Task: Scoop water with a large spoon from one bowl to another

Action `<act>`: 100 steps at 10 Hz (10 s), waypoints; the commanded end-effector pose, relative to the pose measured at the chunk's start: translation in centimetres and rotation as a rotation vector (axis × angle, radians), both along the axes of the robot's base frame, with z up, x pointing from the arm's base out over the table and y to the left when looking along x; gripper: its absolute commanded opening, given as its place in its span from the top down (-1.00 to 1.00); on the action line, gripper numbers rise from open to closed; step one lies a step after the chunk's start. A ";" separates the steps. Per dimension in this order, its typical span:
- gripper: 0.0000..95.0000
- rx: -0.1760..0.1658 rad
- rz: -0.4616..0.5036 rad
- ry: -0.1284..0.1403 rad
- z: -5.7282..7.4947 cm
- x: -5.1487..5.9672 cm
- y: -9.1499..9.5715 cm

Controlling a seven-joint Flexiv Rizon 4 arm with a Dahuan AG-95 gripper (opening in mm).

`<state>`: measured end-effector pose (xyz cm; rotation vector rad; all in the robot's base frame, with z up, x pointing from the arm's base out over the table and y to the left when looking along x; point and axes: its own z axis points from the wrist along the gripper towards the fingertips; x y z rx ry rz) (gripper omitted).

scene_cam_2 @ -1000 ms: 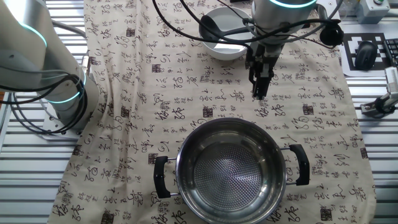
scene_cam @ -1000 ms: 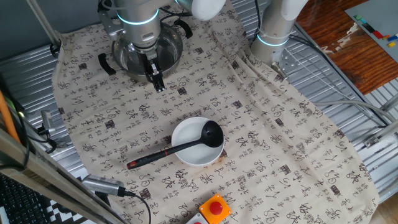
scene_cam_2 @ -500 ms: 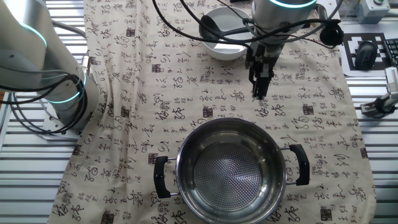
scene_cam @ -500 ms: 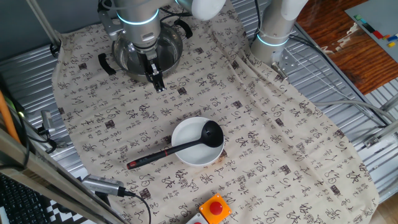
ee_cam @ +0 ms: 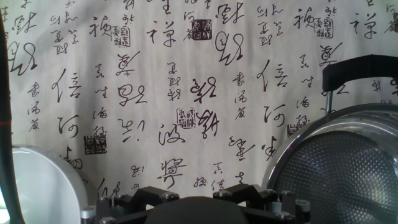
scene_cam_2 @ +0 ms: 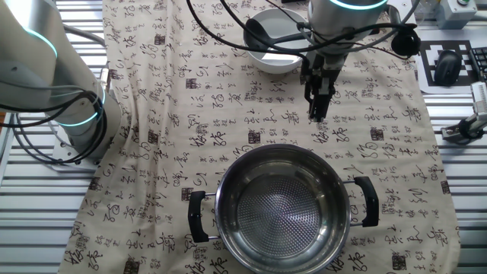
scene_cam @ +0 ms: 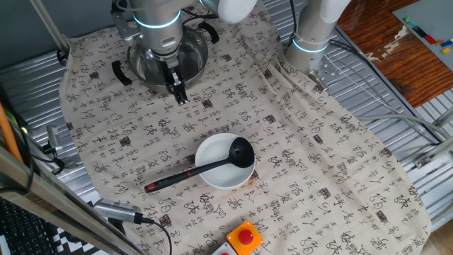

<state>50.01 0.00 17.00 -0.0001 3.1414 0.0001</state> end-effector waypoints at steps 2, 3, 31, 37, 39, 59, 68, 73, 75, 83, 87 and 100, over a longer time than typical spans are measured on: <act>1.00 0.020 0.020 -0.003 0.0 0.0 0.0; 1.00 0.020 0.019 -0.002 0.0 0.0 0.0; 1.00 -0.052 0.195 0.001 0.0 -0.3 0.0; 1.00 0.017 0.387 0.032 0.0 -0.3 0.0; 1.00 0.053 0.396 0.035 -0.5 0.4 0.9; -0.20 0.102 0.181 0.078 -1.7 5.0 16.6; 0.20 0.078 0.129 0.063 -1.4 5.3 19.1; -0.20 0.120 0.133 0.062 -2.0 6.7 20.2; -0.20 0.118 0.096 0.065 -3.1 8.6 22.3; -0.20 0.108 0.082 0.025 -3.7 9.2 23.0; -0.20 0.097 0.087 0.010 -4.0 9.1 22.7; 0.20 0.101 0.137 -0.029 -6.8 10.0 22.0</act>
